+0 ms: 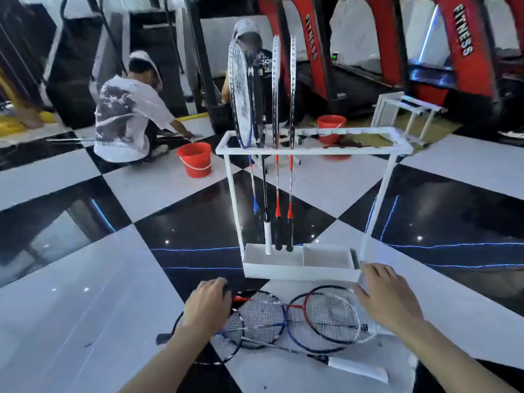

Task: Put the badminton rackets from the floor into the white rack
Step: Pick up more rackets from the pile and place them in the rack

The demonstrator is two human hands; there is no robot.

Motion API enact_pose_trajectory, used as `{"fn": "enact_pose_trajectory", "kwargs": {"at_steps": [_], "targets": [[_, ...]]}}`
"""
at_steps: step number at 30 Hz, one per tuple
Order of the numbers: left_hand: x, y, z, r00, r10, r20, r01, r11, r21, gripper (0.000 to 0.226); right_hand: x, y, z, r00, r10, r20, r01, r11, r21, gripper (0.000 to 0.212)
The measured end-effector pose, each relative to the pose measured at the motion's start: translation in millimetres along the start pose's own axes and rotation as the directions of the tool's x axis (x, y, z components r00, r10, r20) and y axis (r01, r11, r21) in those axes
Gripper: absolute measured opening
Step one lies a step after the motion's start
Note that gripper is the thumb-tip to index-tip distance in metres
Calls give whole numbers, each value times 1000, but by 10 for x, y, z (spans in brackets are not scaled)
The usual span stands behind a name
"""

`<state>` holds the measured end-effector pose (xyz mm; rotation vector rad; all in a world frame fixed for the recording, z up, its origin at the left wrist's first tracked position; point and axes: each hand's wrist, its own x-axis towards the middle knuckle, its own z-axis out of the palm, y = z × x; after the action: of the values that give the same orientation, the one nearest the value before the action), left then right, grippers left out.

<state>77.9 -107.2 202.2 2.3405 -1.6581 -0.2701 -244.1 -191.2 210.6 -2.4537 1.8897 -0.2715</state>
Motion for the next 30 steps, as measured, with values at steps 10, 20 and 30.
{"fn": "enact_pose_trajectory", "kwargs": {"at_steps": [10, 20, 30], "targets": [[-36, -268, 1077, 955, -137, 263, 111, 988, 109, 29, -141, 320, 1339, 818, 316, 480, -482, 833, 272, 37], [47, -29, 1660, 868, -214, 447, 196, 977, 87, 45, 221, 559, 2312, 321, 508, 799, -934, 27, 357, 41], [125, -40, 1680, 888, -225, 402, 206, 974, 91, 42, 343, 672, 2590, 179, 471, 864, -820, -414, 396, 50]]}}
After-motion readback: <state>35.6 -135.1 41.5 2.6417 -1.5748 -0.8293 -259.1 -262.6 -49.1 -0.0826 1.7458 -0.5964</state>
